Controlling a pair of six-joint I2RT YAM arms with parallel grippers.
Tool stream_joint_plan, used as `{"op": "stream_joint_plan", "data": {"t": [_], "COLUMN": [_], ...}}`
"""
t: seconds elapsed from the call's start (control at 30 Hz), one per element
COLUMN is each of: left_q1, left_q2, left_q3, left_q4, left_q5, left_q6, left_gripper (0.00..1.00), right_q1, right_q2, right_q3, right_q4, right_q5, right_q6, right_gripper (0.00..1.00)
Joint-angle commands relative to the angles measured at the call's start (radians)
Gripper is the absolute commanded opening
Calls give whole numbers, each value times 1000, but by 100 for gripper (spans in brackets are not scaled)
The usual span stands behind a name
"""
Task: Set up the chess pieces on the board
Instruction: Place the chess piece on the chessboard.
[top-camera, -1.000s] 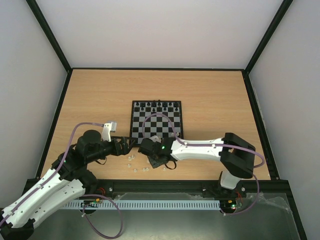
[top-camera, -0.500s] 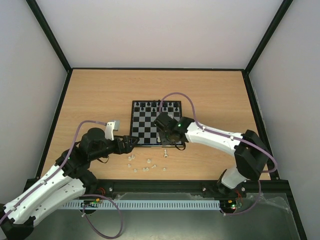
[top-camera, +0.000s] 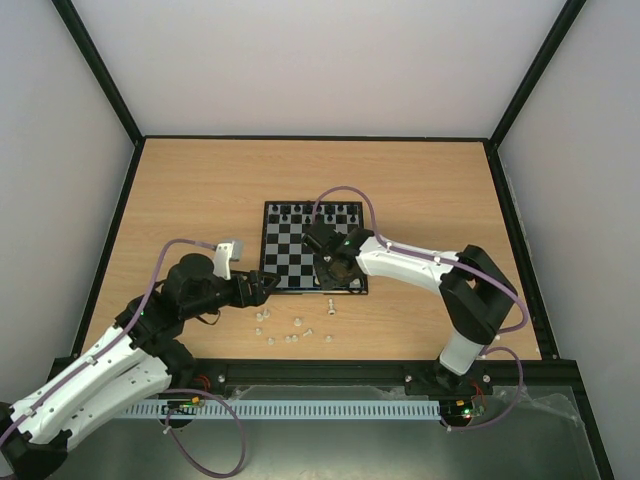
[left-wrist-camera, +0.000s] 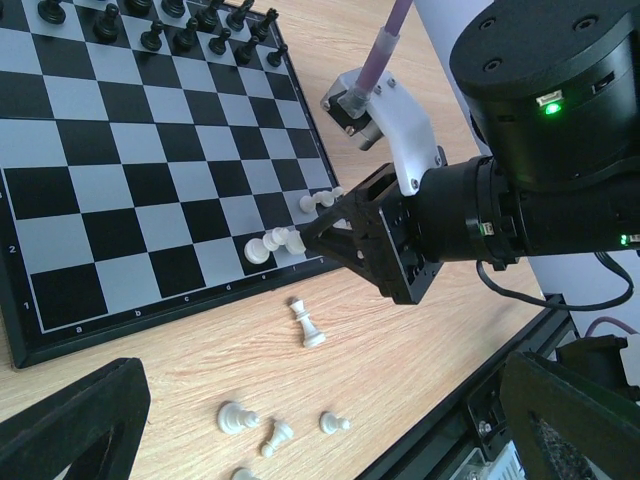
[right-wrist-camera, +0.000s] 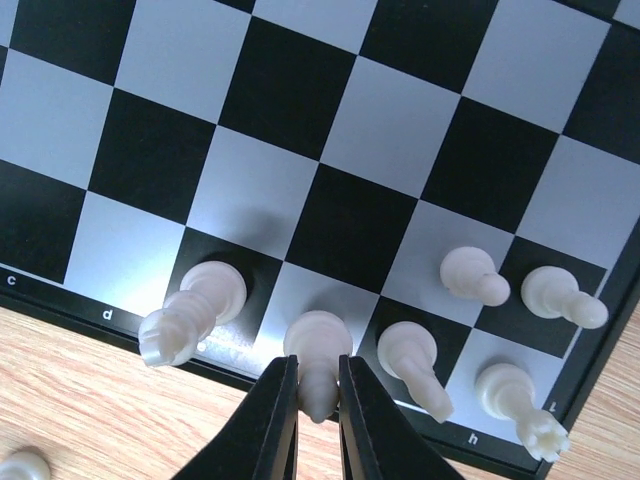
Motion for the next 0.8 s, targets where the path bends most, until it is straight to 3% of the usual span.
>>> {"op": "stream_joint_plan", "data": {"t": [0.0,0.3,0.5,0.77], "left_q1": [-3,-3,-3,-1], "left_q2": [7,15,22,30], "left_q3": [14,8,8,17], "left_q4": [25,35,39,39], "left_q5": [-3,-5,-7,-8], "left_q6": [10,10,11,16], "left_gripper": [99,99,99,99], "right_q1": [-3,-11,-13,-13], "right_q2": [27,57,51,-54], "right_q3": [24,27,23,4], "right_q4": [-10,-2,1,25], "right_q5": [-11,-6,-8,-71], "right_q6": [-24,-30,-32,-46], "right_gripper": [14,15,23,27]}}
